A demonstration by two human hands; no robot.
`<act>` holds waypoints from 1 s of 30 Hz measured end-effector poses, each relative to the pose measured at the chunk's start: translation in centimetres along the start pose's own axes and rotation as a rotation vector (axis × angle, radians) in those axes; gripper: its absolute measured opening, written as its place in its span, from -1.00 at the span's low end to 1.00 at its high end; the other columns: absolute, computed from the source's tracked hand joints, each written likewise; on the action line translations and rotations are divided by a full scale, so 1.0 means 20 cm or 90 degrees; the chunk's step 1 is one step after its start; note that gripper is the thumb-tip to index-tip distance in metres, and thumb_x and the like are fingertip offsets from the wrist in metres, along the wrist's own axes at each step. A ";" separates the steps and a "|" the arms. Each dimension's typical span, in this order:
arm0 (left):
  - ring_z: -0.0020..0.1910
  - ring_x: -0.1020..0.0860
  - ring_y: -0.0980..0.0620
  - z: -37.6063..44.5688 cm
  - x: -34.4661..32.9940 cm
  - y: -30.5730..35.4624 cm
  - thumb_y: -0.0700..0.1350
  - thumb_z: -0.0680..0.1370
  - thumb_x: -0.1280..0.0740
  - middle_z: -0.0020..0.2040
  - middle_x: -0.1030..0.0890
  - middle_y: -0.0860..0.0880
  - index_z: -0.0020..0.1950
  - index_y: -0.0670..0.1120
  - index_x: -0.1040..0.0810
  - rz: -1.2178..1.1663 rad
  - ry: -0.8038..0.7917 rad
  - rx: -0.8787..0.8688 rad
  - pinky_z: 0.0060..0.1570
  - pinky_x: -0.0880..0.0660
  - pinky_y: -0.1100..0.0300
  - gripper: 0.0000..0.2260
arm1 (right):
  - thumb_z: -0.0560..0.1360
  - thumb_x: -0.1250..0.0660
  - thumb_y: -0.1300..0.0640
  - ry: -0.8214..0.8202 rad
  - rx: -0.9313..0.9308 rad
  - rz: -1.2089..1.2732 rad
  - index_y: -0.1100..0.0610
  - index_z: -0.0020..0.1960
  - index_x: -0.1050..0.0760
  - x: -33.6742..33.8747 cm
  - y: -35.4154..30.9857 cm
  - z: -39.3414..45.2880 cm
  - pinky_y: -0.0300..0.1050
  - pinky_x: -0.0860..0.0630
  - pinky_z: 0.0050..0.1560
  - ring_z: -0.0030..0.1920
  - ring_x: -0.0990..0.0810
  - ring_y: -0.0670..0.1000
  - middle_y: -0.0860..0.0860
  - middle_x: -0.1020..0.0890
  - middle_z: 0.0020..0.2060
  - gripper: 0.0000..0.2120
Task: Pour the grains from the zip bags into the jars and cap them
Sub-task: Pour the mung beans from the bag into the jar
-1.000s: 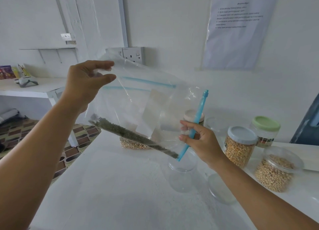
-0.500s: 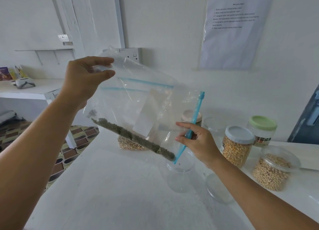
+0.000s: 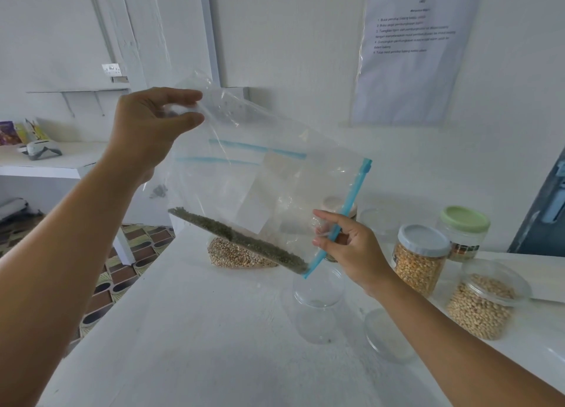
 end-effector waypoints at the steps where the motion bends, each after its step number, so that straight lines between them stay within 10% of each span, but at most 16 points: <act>1: -0.22 -0.51 0.24 0.01 0.00 0.01 -0.18 0.48 -0.58 -0.12 -0.71 0.25 0.15 0.06 -0.72 -0.001 0.000 -0.005 0.08 -0.51 0.40 -0.72 | 0.50 -0.53 0.26 0.001 0.004 0.001 -0.13 0.28 -0.65 0.00 -0.01 0.00 0.07 -0.64 0.24 0.15 -0.67 0.02 -0.06 -0.69 -0.01 -0.56; 30: -0.18 -0.46 0.08 0.08 -0.13 0.10 -0.14 0.47 -0.59 -0.07 -0.72 0.14 0.11 0.10 -0.74 -0.002 -0.043 -0.025 0.08 -0.55 0.28 -0.74 | 0.48 -0.54 0.30 0.011 -0.022 0.063 -0.16 0.25 -0.67 0.01 0.03 -0.04 0.04 -0.66 0.20 0.11 -0.68 0.08 0.09 -0.68 0.02 -0.53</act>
Point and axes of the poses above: each hand's wrist, its own z-axis towards the middle knuckle, its own x-axis out of the back of the hand, y = z × x, the point moved 3 cm from there along z, towards the middle knuckle
